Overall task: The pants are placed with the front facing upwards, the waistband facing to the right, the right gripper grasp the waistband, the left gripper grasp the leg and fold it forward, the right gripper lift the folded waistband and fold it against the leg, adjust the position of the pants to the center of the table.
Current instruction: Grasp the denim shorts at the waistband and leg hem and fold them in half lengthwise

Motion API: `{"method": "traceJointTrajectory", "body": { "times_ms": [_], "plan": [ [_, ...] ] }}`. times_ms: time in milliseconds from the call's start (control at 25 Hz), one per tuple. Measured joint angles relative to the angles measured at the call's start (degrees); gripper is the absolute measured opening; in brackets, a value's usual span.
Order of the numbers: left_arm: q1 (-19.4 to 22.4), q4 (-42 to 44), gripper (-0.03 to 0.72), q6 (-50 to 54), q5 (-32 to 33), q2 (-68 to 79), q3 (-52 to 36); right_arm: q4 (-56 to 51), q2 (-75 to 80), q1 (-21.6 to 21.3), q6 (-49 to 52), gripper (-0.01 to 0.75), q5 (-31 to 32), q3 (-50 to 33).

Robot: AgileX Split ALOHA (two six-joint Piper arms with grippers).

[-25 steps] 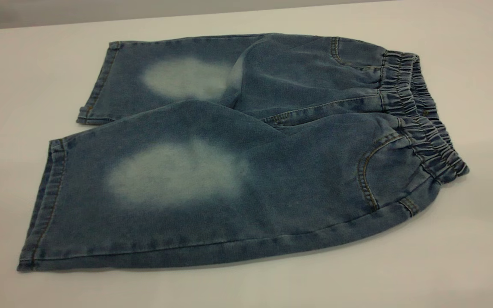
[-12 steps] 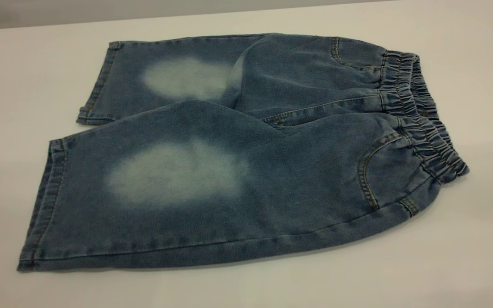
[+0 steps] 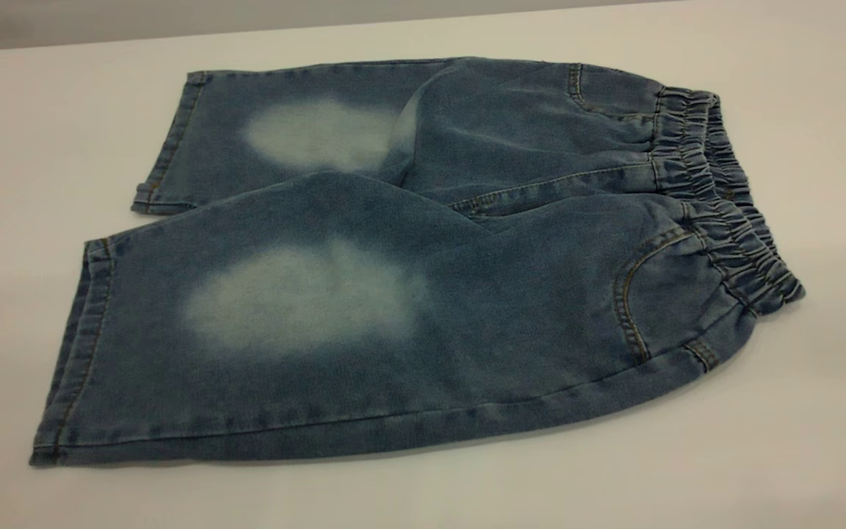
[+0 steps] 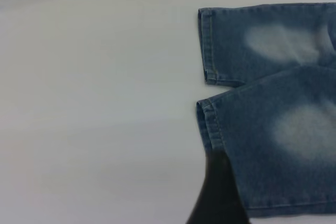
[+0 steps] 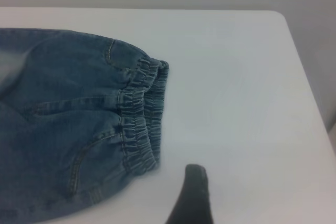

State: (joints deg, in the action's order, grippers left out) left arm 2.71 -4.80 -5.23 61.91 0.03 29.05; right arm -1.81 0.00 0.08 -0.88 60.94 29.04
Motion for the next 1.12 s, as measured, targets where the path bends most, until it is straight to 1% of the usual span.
{"method": "traceJointTrajectory", "body": {
  "times_ms": [160, 280, 400, 640, 840, 1120],
  "plan": [
    [0.0, 0.76, 0.475, 2.95, -2.43, 1.95, 1.6, -0.76, 0.0, 0.0, 1.55, 0.554, -0.88, 0.72],
    [0.0, 2.39, 0.475, 4.19, -6.62, 5.45, 4.14, -1.86, 0.0, 0.0, 2.42, 0.554, -4.7, 2.67],
    [0.0, 3.02, 0.475, 4.19, -9.05, 10.82, 7.9, -3.0, 2.13, 0.0, 2.42, 0.554, -8.38, 5.09],
    [0.0, 3.13, 0.475, 4.35, -12.47, 25.68, 16.26, -5.75, 15.33, 0.0, 2.3, 0.554, -14.68, 10.47],
    [0.0, 1.57, 0.475, 4.35, -17.63, 39.45, 22.91, -9.46, 28.66, 0.0, 2.04, 0.554, -19.71, 14.23],
    [0.0, 1.36, 0.475, 4.02, -25.78, 57.03, 27.16, -15.24, 45.59, 0.0, -1.17, 0.554, -25.2, 14.38]
  ]
}}
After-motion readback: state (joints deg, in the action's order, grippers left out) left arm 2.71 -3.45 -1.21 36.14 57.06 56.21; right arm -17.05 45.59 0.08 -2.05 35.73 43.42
